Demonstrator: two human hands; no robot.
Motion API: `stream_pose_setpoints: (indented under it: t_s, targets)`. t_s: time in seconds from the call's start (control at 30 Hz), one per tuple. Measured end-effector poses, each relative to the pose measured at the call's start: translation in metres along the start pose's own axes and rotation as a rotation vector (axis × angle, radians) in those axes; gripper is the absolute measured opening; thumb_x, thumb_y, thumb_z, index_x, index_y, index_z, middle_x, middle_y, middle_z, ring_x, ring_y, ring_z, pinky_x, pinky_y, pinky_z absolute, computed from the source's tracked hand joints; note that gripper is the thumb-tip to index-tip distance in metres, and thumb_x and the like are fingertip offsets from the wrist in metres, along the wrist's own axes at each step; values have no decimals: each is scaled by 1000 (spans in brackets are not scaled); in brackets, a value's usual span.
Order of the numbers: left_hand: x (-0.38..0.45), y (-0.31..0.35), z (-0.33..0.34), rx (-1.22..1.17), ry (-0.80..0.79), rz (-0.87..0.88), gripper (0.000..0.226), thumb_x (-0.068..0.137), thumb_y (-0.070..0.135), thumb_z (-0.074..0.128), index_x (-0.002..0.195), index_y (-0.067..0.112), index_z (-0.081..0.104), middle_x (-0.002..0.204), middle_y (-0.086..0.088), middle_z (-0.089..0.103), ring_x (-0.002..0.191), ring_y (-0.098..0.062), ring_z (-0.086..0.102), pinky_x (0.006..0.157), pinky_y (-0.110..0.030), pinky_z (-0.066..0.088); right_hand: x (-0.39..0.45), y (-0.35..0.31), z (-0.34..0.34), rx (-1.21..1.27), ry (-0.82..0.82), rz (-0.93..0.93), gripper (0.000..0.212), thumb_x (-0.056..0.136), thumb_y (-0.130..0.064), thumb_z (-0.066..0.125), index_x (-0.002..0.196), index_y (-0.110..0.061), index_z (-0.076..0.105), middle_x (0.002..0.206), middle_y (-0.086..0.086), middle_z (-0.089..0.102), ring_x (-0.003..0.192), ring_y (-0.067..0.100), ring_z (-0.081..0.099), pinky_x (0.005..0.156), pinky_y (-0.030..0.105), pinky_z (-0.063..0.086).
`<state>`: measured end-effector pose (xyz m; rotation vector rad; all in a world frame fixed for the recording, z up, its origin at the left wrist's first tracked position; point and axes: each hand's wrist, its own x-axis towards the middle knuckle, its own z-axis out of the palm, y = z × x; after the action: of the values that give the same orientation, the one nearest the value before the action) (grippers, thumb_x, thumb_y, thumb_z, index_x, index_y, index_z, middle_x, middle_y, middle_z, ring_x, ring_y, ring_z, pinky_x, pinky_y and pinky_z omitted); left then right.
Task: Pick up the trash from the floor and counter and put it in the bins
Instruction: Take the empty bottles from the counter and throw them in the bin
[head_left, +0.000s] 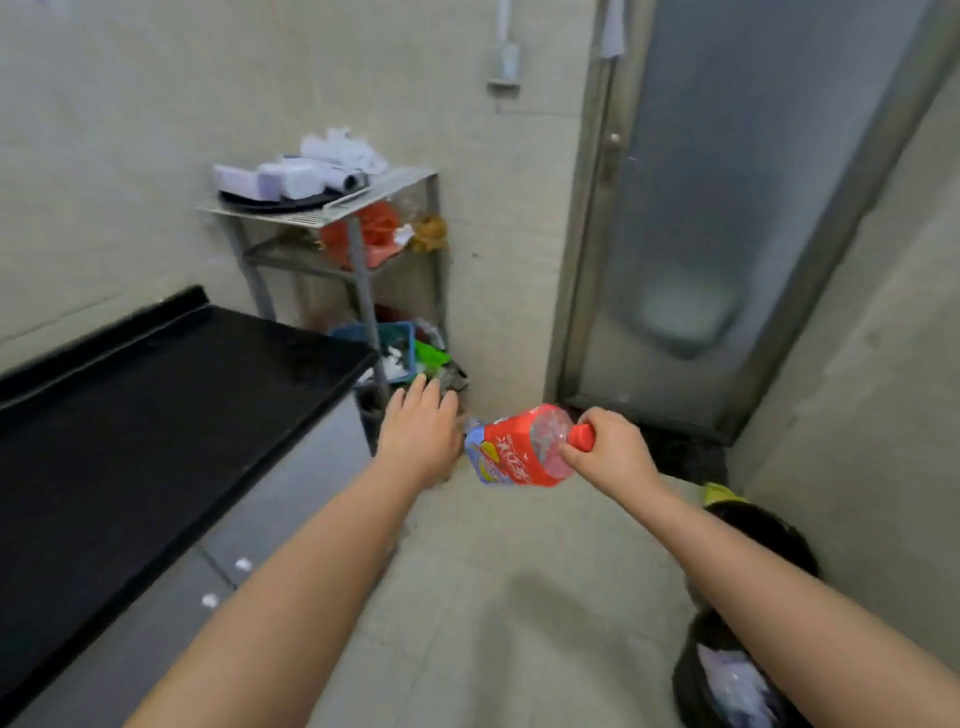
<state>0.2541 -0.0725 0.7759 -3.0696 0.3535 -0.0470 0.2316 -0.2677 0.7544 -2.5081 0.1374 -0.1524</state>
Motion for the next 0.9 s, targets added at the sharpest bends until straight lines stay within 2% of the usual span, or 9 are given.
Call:
stream_pose_setpoints:
  t_s: [0.17,0.33,0.43,0.47,0.53,0.63,0.73,0.83,0.9]
  targets:
    - [111,158,4,-15,-15,285,54,96,28,43,143,6,30,155,-15,24,148,-27,13,120,-38,17,31,143,-96,-22,224,322,32,80,-20,64,97,6,58,106,26,63,103,36,57,83,37,43]
    - [206,301,33,-25,-49,576,54,98,31,40,145,8,27,157,-12,21,148,-27,10,120,-39,15,55,272,-142,6,368,687,33,83,-16,63,102,11,57,111,33,61,105,41,58,85,42,42]
    - [267,373,55,-31,-102,721,55,99,31,38,147,7,24,158,-12,19,149,-27,8,121,-39,14,83,329,-150,89,390,893,22,88,-18,60,79,2,58,116,32,62,109,40,58,84,40,43]
    - [289,396,64,-27,-127,768,55,100,31,37,147,7,23,158,-12,18,149,-27,7,121,-39,13,95,348,-150,124,398,960,20,88,-19,60,77,-2,58,118,30,62,110,39,58,83,39,43]
    - [330,438,86,-5,-191,854,55,100,31,37,148,8,22,159,-11,16,149,-27,6,121,-40,12,120,385,-146,177,405,1069,18,87,-17,60,95,-1,61,120,27,61,112,37,58,82,37,44]
    - [381,485,123,64,-309,956,55,101,29,35,149,9,18,160,-10,12,149,-26,3,122,-39,11,158,430,-133,288,393,1219,35,87,-13,60,117,5,55,124,26,59,115,35,57,84,32,43]
    - [418,520,176,124,-431,1021,54,102,28,31,150,10,14,161,-10,8,149,-25,1,122,-38,7,188,477,-100,270,258,1359,41,88,-19,60,120,6,52,126,25,59,118,35,56,94,36,44]
    - [446,550,245,177,-530,1078,54,102,27,30,150,9,13,160,-11,7,149,-25,2,122,-38,7,208,534,-54,369,287,1517,46,83,-19,66,115,11,54,110,26,63,102,33,62,78,35,44]
    - [461,566,301,190,-577,1109,54,102,27,30,150,9,13,160,-11,7,149,-26,3,122,-38,8,221,576,-19,426,312,1580,48,82,-17,68,114,13,51,106,27,61,100,34,61,77,36,43]
